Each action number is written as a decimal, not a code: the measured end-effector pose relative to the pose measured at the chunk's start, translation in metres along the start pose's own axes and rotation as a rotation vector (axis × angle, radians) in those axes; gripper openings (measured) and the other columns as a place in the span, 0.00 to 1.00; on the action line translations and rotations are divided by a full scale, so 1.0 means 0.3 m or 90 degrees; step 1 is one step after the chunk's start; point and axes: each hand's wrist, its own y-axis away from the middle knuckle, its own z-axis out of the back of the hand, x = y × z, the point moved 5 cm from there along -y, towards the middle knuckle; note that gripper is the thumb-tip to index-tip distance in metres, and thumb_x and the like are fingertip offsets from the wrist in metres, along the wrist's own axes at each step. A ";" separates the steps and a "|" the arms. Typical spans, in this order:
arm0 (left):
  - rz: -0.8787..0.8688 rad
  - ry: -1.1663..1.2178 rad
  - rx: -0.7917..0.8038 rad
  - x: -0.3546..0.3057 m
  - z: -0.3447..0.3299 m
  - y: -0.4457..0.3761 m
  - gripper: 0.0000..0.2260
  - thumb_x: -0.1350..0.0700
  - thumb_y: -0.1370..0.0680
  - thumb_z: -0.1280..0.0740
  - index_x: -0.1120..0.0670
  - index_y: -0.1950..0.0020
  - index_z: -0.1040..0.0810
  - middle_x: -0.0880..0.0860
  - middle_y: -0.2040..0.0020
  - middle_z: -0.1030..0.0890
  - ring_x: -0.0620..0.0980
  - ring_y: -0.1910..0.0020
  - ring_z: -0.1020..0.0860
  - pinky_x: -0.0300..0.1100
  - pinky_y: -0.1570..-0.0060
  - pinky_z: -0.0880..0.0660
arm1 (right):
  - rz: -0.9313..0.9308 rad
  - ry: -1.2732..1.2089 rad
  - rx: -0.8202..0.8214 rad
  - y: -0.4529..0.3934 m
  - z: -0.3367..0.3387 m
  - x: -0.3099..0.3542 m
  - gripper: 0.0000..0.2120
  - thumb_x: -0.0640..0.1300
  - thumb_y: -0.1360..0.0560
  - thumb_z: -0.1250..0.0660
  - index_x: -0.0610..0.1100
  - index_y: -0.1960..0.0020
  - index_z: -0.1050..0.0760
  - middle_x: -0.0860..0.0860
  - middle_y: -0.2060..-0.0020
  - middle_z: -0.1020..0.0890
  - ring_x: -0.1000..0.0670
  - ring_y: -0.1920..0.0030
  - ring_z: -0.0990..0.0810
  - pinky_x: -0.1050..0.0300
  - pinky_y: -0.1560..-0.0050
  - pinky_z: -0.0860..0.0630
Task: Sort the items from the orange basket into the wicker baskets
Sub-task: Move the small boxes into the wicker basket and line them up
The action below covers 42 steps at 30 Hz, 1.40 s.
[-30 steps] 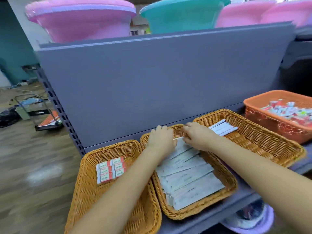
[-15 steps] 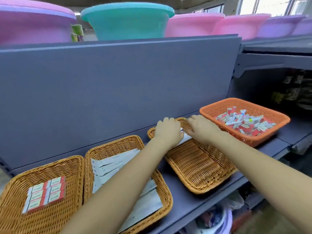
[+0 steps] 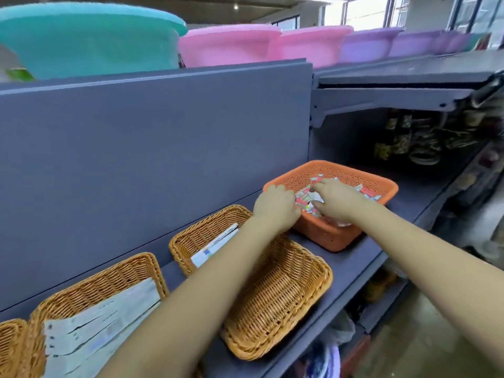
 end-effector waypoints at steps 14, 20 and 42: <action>0.097 0.078 0.178 -0.179 -0.146 -0.259 0.11 0.56 0.23 0.37 0.54 0.44 0.20 0.54 0.49 0.18 0.55 0.50 0.21 0.42 0.59 0.30 | 0.138 -0.045 0.071 -0.049 -0.057 -0.254 0.12 0.52 0.24 0.36 0.45 0.61 0.28 0.46 0.55 0.24 0.45 0.53 0.26 0.54 0.55 0.32; 0.094 0.145 0.282 -0.194 -0.155 -0.243 0.17 0.60 0.24 0.37 0.51 0.36 0.25 0.52 0.45 0.18 0.36 0.79 0.29 0.29 0.71 0.32 | 0.139 -0.051 0.091 -0.064 -0.097 -0.250 0.13 0.54 0.27 0.34 0.47 0.62 0.33 0.48 0.59 0.26 0.46 0.57 0.29 0.54 0.59 0.30; 0.301 0.137 -0.178 0.068 0.128 0.242 0.11 0.52 0.26 0.29 0.49 0.45 0.22 0.40 0.50 0.23 0.41 0.50 0.29 0.38 0.50 0.32 | 0.352 -0.493 -0.098 -0.005 0.070 0.027 0.15 0.35 0.33 0.27 0.43 0.47 0.20 0.54 0.54 0.22 0.53 0.52 0.24 0.70 0.47 0.30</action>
